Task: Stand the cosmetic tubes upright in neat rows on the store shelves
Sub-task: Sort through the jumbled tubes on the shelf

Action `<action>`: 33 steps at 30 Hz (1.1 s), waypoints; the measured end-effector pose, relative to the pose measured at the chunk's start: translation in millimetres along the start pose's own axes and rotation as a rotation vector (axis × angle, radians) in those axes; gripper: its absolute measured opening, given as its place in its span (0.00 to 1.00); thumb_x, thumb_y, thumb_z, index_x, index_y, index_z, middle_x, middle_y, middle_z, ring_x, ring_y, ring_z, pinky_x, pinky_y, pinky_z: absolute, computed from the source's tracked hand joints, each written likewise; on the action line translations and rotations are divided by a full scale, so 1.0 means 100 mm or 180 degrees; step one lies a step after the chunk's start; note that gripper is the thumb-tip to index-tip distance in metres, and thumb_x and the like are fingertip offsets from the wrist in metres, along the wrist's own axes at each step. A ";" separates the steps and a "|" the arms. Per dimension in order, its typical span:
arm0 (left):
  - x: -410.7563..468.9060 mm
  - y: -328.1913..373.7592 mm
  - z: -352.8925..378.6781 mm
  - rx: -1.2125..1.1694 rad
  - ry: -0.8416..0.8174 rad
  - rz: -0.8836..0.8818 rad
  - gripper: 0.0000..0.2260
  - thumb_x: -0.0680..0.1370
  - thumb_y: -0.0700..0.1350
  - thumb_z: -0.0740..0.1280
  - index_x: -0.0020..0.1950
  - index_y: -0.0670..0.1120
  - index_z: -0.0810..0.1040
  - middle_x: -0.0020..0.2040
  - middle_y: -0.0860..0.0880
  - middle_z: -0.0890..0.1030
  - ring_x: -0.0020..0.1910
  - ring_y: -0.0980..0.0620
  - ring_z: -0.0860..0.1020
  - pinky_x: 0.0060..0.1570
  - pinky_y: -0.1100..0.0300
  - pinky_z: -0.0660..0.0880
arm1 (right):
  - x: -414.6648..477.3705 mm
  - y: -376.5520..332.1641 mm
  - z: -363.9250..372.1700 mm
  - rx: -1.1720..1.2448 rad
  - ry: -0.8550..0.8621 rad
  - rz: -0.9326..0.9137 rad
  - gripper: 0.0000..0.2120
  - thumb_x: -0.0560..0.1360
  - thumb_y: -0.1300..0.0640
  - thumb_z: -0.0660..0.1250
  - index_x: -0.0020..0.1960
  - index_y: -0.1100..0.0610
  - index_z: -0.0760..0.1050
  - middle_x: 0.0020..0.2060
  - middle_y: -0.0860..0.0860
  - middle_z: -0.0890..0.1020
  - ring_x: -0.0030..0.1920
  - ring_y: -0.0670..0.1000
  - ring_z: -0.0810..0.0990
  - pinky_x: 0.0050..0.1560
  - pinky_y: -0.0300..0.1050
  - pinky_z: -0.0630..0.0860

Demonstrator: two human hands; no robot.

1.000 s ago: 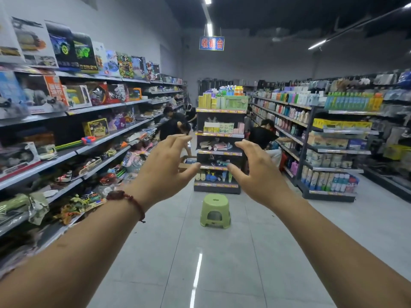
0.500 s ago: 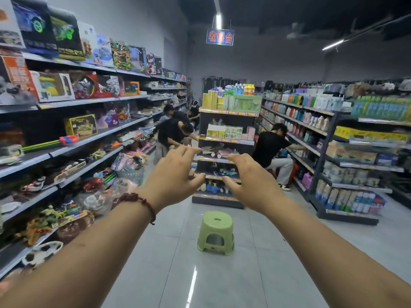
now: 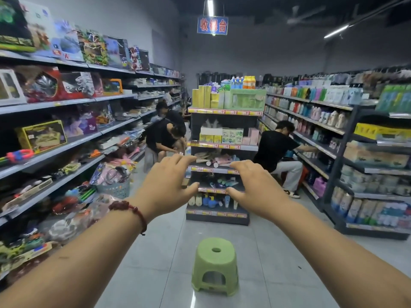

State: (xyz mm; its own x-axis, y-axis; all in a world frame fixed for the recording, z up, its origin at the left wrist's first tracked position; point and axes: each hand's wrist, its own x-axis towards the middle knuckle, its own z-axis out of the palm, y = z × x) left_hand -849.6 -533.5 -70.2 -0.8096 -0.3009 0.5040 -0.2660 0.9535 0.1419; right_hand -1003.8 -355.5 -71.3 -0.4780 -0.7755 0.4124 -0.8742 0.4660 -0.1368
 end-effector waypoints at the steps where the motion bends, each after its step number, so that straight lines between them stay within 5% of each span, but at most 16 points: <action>1: 0.21 -0.07 0.16 -0.0012 -0.0010 -0.0051 0.28 0.78 0.58 0.66 0.76 0.52 0.66 0.67 0.52 0.74 0.64 0.52 0.72 0.66 0.51 0.72 | 0.22 0.16 0.12 0.0041 0.0002 -0.0013 0.29 0.76 0.44 0.66 0.74 0.49 0.62 0.68 0.48 0.71 0.67 0.52 0.70 0.67 0.50 0.70; 18: 3.32 -1.63 2.32 -0.0116 -0.0237 -0.0573 0.29 0.77 0.60 0.65 0.76 0.51 0.65 0.68 0.51 0.73 0.67 0.50 0.71 0.67 0.48 0.71 | 3.78 1.97 1.82 0.0191 -0.0439 -0.0111 0.30 0.75 0.43 0.67 0.74 0.48 0.63 0.68 0.48 0.71 0.69 0.51 0.68 0.69 0.51 0.69; 33: 5.62 -3.35 4.31 -0.0230 -0.1244 -0.0237 0.34 0.77 0.63 0.64 0.79 0.53 0.60 0.73 0.51 0.70 0.71 0.48 0.69 0.70 0.49 0.68 | 5.93 2.82 3.70 0.0345 -0.0835 0.0892 0.32 0.76 0.43 0.67 0.76 0.49 0.59 0.70 0.50 0.70 0.68 0.53 0.70 0.66 0.51 0.71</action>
State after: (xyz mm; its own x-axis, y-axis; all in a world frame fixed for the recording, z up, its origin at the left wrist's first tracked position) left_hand -1441.3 -1030.0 -201.1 -0.9311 -0.3406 0.1303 -0.3053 0.9235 0.2322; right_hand -1565.1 -841.5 -198.6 -0.6927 -0.7138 0.1036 -0.7042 0.6382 -0.3113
